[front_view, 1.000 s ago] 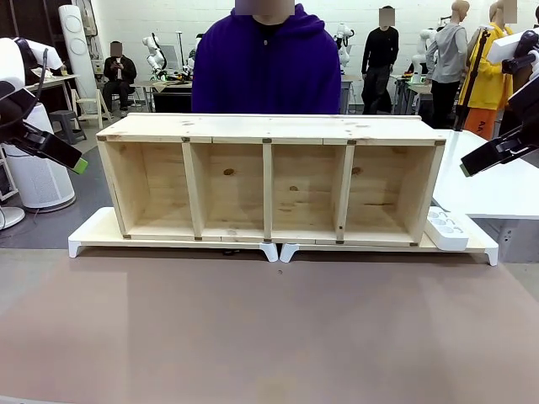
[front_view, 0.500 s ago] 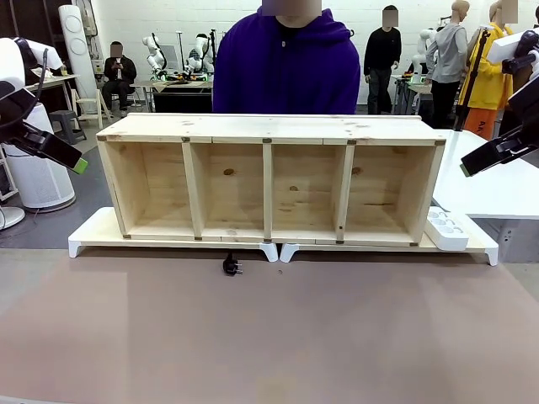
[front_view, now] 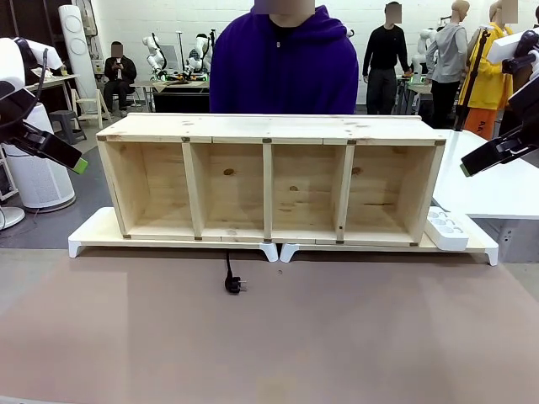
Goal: Perform cable management.
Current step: When the cord part of the Power Cable appears at the lower middle area of the table and stops, grasp the cord part of the Power Cable.
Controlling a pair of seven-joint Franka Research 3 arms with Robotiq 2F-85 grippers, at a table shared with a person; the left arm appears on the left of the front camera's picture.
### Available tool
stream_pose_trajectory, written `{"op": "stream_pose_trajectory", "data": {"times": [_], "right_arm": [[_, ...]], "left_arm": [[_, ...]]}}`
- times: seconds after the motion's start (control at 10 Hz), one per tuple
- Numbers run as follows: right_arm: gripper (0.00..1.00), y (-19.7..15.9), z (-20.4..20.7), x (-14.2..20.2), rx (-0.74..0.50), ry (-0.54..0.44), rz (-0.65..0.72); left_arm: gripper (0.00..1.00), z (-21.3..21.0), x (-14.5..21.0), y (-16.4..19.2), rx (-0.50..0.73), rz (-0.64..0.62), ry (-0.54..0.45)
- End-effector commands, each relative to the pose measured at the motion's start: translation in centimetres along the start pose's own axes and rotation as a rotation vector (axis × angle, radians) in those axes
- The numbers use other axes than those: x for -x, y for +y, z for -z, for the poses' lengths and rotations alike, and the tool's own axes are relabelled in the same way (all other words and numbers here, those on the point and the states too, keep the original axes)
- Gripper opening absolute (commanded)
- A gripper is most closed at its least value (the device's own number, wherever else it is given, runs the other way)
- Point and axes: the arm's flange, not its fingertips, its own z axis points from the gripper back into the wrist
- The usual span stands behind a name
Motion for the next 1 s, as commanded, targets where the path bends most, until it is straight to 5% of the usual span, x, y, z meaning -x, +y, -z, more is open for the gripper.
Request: {"op": "stream_pose_trajectory", "data": {"times": [0.0,0.9], "right_arm": [[1.0,-0.1,0.48,-0.25,0.001,-0.008,-0.006],[1.0,-0.1,0.48,-0.25,0.001,-0.008,-0.006]], "left_arm": [[1.0,0.2,-0.19,0.11,-0.002,-0.005,-0.011],[1.0,0.2,-0.19,0.11,-0.002,-0.005,-0.011]]}}
